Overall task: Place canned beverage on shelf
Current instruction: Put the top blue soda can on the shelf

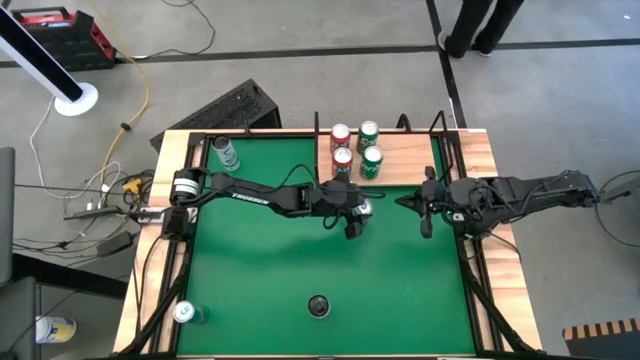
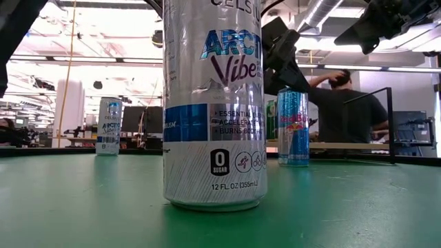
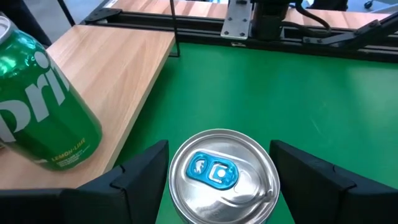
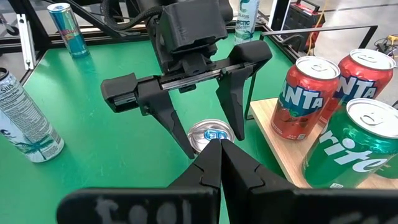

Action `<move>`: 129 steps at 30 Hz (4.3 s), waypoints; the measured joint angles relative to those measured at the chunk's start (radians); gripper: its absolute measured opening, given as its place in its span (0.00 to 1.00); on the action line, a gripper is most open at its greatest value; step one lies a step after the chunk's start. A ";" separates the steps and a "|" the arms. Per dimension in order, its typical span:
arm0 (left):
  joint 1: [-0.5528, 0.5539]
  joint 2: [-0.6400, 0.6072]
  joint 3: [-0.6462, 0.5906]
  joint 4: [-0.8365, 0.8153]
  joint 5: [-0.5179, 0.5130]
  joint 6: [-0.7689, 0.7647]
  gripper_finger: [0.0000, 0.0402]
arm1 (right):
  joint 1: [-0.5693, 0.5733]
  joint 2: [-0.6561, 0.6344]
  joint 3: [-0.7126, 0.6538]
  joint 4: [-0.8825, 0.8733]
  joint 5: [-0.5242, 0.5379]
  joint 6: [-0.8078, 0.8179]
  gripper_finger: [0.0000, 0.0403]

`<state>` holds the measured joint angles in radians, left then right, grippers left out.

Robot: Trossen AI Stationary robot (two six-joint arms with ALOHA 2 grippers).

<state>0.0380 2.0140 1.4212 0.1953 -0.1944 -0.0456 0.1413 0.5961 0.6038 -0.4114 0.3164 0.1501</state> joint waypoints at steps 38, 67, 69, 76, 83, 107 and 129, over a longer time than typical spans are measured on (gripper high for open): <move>-0.034 -0.536 -0.236 -0.356 -0.231 0.133 0.66 | -0.003 0.118 0.001 0.071 -0.003 -0.120 0.07; -0.136 -1.517 -1.262 0.353 -0.084 0.088 0.66 | 0.025 0.332 0.054 0.241 0.050 0.042 0.49; -0.136 -1.547 -1.262 0.302 -0.083 0.090 0.66 | 0.020 0.344 0.054 0.244 0.050 0.061 0.55; -0.137 -1.590 -1.262 0.245 -0.079 0.122 0.66 | 0.021 0.372 0.054 0.288 0.029 0.068 0.69; -0.137 -1.590 -1.262 0.243 -0.073 0.127 0.66 | 0.021 0.373 0.054 0.290 0.024 0.002 0.71; -0.136 -1.590 -1.262 0.259 -0.074 0.111 0.66 | 0.010 0.604 0.235 0.173 0.026 0.102 0.71; -0.136 -1.589 -1.262 0.236 -0.080 0.105 0.66 | 0.007 0.639 0.105 0.261 0.184 0.094 0.71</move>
<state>-0.0984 0.4252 0.1593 0.4309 -0.2739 0.0597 0.1481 1.2350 0.7091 -0.1502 0.5009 0.2438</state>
